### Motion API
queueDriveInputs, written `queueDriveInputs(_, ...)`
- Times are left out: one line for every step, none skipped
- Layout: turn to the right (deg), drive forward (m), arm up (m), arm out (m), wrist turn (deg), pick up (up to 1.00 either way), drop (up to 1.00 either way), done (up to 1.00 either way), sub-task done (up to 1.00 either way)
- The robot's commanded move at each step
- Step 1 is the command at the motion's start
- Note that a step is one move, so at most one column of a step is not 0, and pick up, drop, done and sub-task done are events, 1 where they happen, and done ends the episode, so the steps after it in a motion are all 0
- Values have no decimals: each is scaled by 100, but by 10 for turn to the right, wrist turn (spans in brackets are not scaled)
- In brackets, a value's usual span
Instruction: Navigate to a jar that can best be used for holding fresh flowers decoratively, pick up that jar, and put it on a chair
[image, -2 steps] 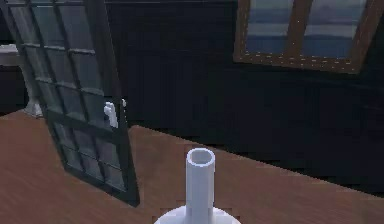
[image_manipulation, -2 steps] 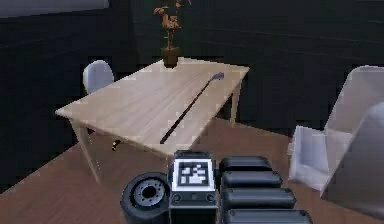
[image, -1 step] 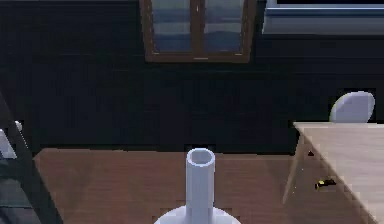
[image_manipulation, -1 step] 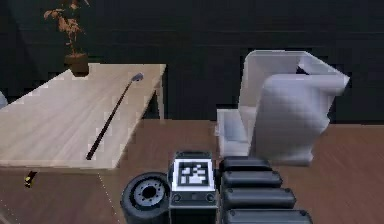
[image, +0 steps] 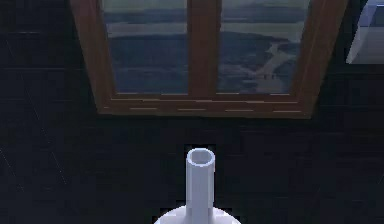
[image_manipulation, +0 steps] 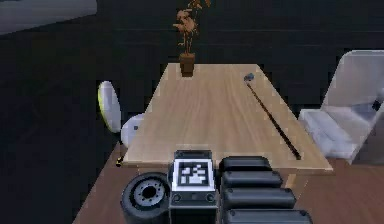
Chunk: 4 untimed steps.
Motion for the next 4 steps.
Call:
queueDriveInputs(150,0,0,0,0,0,0,0,0)
queueDriveInputs(0,20,0,0,0,0,0,0,0)
queueDriveInputs(450,0,0,0,0,0,0,0,0)
queueDriveInputs(360,0,0,0,0,0,0,0,0)
